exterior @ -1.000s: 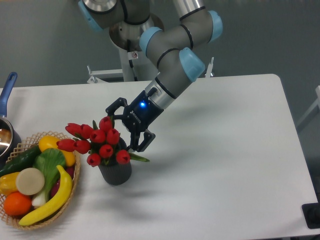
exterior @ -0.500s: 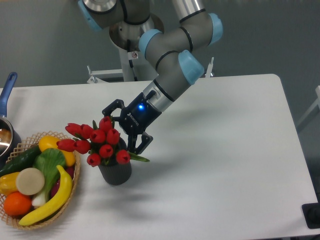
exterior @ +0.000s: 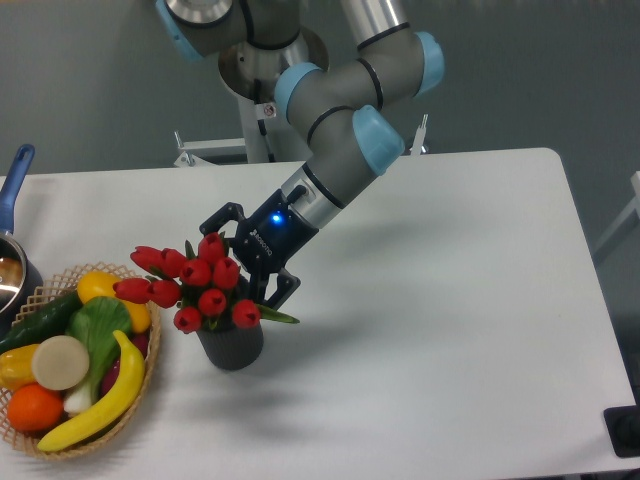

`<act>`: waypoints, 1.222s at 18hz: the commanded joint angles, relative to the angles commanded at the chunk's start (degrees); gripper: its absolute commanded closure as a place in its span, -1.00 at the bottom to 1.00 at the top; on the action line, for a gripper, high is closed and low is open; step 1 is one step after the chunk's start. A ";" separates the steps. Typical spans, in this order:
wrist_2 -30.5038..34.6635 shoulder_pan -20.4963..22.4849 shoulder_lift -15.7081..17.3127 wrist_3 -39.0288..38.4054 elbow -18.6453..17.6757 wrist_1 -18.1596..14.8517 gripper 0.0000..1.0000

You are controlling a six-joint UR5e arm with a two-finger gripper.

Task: Pick up the flowers from the vase
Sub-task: 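Lower the gripper around the tulip stems just below the blooms, then close the gripper on the red tulip stems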

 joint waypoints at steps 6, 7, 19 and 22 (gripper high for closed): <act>0.09 0.09 0.35 0.53 0.09 0.00 -0.10; 0.09 0.00 0.35 0.53 0.09 0.00 -0.02; -0.26 0.44 2.02 -0.79 0.70 -0.09 0.00; -0.26 0.44 3.25 -4.20 1.67 -0.09 0.00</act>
